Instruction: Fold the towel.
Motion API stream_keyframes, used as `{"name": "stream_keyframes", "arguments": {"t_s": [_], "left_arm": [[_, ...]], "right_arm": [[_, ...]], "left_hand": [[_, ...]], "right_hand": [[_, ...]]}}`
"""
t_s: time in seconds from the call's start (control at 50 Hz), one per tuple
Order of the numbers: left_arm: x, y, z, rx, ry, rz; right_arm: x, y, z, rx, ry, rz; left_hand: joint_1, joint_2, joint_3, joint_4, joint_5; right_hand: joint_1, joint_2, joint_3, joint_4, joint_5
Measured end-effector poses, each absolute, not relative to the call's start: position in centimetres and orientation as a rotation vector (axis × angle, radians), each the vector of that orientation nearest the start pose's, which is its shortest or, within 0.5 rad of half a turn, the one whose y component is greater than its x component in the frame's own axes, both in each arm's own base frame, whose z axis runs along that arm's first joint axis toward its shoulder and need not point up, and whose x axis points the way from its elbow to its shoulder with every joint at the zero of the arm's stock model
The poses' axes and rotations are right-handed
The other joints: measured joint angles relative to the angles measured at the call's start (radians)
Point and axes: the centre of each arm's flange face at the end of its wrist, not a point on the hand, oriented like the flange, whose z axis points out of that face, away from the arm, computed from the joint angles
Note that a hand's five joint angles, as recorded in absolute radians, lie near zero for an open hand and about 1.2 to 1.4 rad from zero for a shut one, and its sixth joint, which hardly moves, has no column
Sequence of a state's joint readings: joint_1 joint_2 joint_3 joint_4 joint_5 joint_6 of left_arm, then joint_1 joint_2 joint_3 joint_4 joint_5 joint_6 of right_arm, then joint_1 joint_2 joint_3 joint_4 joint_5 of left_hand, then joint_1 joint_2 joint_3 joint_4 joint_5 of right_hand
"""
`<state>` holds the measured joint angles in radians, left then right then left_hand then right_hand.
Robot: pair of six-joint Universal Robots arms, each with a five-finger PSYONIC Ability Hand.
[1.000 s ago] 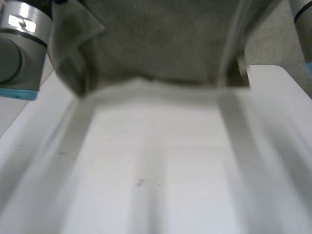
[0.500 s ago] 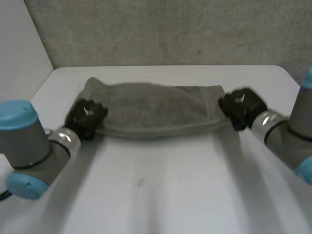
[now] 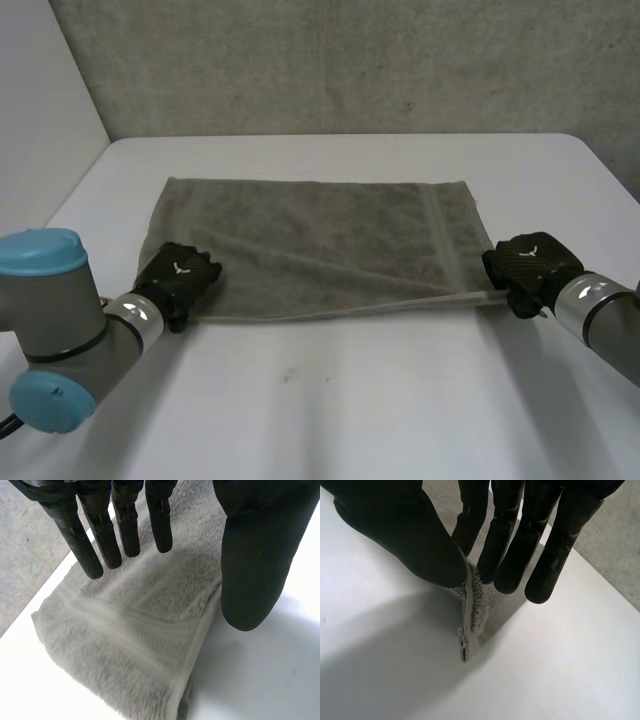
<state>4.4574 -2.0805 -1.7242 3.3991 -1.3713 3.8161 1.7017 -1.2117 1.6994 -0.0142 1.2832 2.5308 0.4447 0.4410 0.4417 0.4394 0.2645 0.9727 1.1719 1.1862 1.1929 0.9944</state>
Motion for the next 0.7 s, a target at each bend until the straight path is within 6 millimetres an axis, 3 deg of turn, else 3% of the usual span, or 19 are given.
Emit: {"name": "stream_keyframes", "arguments": {"t_s": [0.42, 0.52, 0.56, 0.7], "left_arm": [[-20.1, -29.4, 12.0, 1.151, 2.235, -1.624], [-19.9, -29.4, 12.2, 1.132, 2.224, -1.632], [-20.0, -29.5, 12.3, 1.13, 2.218, -1.643], [-20.3, -29.5, 13.2, 1.124, 2.174, -1.697]], "right_arm": [[18.3, -30.0, 16.2, -1.138, 2.421, -1.712], [18.5, -29.9, 16.1, -1.142, 2.416, -1.714], [18.5, -29.8, 16.1, -1.143, 2.416, -1.71], [18.5, -29.7, 16.1, -1.14, 2.423, -1.707]], "left_hand": [[0.089, 0.093, 0.092, 0.095, 0.095], [0.393, 0.391, 0.373, 0.376, 0.374], [0.619, 0.627, 0.625, 0.62, 0.618], [0.707, 0.761, 0.759, 0.762, 0.748]], "right_hand": [[0.0, 0.0, 0.0, 0.0, 0.0], [0.0, 0.0, 0.0, 0.0, 0.0], [0.0, 0.0, 0.0, 0.0, 0.0], [0.0, 0.0, 0.0, 0.0, 0.0]]}}
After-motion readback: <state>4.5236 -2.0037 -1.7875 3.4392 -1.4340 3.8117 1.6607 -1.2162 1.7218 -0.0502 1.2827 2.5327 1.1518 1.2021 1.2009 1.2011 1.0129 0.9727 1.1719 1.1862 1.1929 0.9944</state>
